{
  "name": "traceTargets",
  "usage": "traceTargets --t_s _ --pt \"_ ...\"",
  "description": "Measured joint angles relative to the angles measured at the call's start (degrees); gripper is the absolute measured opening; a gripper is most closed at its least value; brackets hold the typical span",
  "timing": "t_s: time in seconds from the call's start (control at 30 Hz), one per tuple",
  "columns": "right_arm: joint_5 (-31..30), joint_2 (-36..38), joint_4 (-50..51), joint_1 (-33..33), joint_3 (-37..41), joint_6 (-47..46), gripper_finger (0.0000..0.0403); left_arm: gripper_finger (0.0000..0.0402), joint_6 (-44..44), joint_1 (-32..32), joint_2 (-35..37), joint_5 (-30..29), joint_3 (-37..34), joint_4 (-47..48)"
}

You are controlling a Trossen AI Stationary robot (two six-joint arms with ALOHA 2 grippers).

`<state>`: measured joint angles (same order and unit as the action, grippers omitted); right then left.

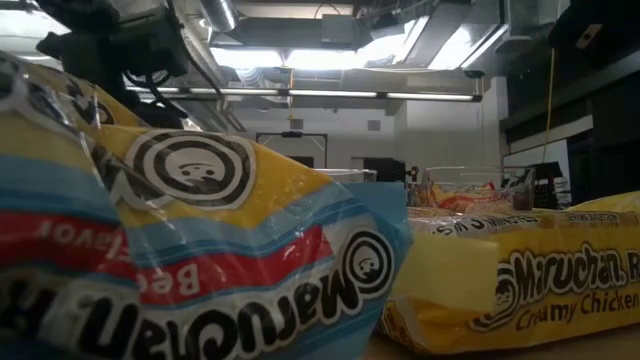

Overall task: Sort Maruchan noodles
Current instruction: Put the blue noodle pack into the left transparent bin

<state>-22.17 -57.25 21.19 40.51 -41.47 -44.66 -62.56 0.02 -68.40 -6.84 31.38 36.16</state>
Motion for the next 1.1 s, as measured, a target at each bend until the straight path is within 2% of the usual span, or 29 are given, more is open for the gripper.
traceTargets --t_s 0.23,0.57,0.77,1.1 --pt "0.0 0.0 0.0 0.0 0.0 0.0 0.0106 0.0134 2.4 0.8 -0.1 1.9 -1.4 -0.4" --pt "0.0 0.0 0.0 0.0 0.0 0.0 0.0106 0.0008 7.6 0.8 -0.1 0.0 -1.5 -3.7" --pt "0.0 0.0 1.5 0.0 0.0 0.1 0.0106 0.0001 8.8 0.2 -0.2 -0.1 -0.3 -3.4" --pt "-0.8 0.0 3.9 0.0 0.0 0.1 0.0106 0.0000 14.9 -1.3 -0.2 0.4 8.9 -3.5"
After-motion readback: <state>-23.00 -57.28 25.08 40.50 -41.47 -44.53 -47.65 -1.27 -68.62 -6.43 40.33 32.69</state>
